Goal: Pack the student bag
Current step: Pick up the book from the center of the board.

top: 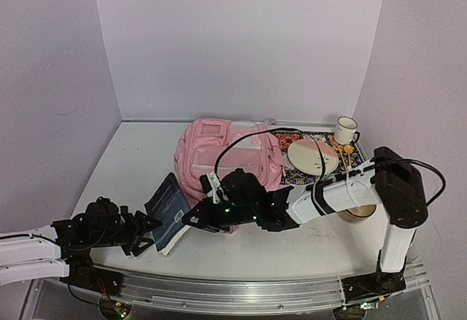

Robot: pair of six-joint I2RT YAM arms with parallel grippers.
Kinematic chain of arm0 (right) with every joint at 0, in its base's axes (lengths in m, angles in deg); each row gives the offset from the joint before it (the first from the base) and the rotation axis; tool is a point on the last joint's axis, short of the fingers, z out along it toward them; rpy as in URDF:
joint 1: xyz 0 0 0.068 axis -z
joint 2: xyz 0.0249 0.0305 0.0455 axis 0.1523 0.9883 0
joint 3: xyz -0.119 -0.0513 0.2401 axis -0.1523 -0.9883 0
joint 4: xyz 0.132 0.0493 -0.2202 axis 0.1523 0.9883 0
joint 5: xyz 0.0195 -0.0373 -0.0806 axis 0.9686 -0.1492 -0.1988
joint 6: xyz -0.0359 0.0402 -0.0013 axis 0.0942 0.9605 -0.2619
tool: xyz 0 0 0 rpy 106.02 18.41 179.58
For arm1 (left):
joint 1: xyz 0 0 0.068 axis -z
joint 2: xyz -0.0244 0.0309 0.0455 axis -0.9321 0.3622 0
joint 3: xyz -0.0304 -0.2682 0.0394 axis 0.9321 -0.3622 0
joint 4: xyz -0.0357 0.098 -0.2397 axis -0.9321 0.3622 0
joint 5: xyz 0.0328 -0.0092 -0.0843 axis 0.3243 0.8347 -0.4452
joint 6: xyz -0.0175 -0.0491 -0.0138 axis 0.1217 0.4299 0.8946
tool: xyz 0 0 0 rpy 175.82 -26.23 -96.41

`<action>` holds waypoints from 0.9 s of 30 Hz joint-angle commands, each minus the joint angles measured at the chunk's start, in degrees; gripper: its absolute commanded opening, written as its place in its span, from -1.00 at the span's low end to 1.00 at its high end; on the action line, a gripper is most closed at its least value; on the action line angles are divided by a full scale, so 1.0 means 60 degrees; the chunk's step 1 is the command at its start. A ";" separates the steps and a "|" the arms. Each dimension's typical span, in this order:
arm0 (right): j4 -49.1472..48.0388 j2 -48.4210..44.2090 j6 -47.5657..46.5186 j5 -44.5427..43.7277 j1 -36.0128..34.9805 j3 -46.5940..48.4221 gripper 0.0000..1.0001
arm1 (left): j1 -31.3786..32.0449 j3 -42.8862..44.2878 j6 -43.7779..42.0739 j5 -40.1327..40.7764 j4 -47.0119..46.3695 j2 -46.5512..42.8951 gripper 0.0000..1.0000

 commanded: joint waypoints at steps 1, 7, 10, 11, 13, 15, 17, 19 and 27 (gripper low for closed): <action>-0.1480 -0.1147 -0.0254 0.0130 0.0151 0.0499 -1.00 | 0.0036 0.0360 0.0343 0.0519 0.0016 -0.0773 0.59; -0.1675 -0.1434 -0.0199 -0.0012 0.0288 0.0894 -1.00 | 0.0036 0.0768 0.0375 0.0436 -0.0906 -0.0883 0.99; -0.1793 -0.1525 -0.0194 -0.0082 0.0341 0.1157 -1.00 | 0.0036 0.0797 0.0527 0.0106 -0.1882 -0.0593 0.99; -0.1799 -0.1559 -0.0217 -0.0134 0.0356 0.1247 -1.00 | 0.0036 0.0803 0.0574 0.0028 -0.2123 -0.0502 0.99; -0.1816 -0.1659 -0.0257 -0.0326 0.0372 0.1346 -1.00 | 0.0036 0.0814 0.0609 -0.0093 -0.2554 -0.0355 0.99; -0.1871 -0.1744 -0.0228 -0.0570 0.0408 0.1369 -1.00 | 0.0036 0.0919 0.0573 -0.0117 -0.2673 -0.0251 0.99; -0.1985 -0.1847 -0.0172 -0.0780 0.0440 0.1354 -1.00 | 0.0037 0.1022 0.0508 -0.0108 -0.2691 -0.0163 0.99; -0.2132 -0.1928 -0.0091 -0.0951 0.0469 0.1336 -1.00 | 0.0036 0.1095 0.0447 -0.0079 -0.2736 -0.0116 0.99; -0.2700 -0.2078 0.0156 -0.1603 0.0494 0.1276 -1.00 | 0.0036 0.1520 0.0190 0.0247 -0.3291 -0.0395 0.95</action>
